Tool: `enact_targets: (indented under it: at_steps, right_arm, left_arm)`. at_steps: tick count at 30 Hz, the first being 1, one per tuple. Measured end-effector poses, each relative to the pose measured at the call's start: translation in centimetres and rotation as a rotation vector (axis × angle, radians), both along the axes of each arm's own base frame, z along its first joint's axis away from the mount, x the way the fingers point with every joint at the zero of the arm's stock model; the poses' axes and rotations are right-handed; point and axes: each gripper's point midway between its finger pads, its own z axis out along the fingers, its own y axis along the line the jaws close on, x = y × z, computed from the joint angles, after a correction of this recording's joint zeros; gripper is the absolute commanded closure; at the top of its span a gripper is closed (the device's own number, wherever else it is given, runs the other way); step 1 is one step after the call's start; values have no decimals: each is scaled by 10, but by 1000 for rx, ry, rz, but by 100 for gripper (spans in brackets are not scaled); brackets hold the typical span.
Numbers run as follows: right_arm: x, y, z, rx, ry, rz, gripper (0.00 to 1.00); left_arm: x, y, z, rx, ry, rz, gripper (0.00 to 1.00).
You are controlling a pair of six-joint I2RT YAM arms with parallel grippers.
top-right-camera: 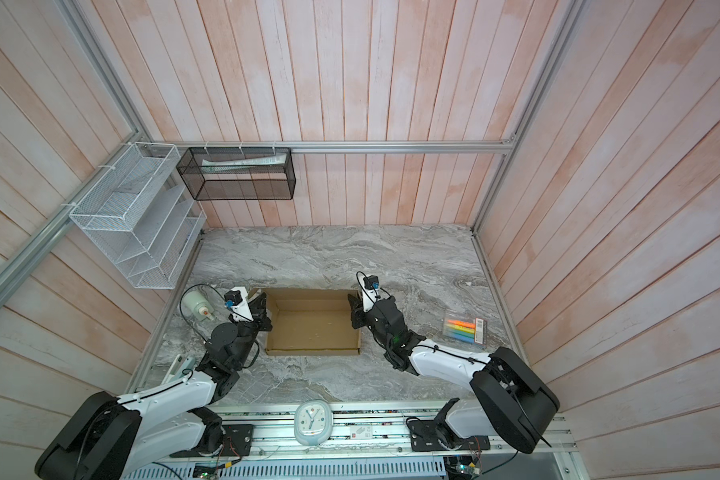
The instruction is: Fold the paper box
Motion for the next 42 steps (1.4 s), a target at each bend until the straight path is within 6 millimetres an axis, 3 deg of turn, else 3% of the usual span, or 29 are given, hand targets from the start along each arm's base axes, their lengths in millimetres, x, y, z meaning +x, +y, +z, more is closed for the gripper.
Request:
enact_targets:
  at_steps: [24, 42]
  right_arm:
    - [-6, 1, -17, -20, 39, 7, 64]
    - [-33, -8, -2, 15, 40, 64, 48]
  left_arm:
    - [-8, -1, -7, -19, 7, 6, 100]
    - [-14, -6, -8, -35, 2, -8, 100]
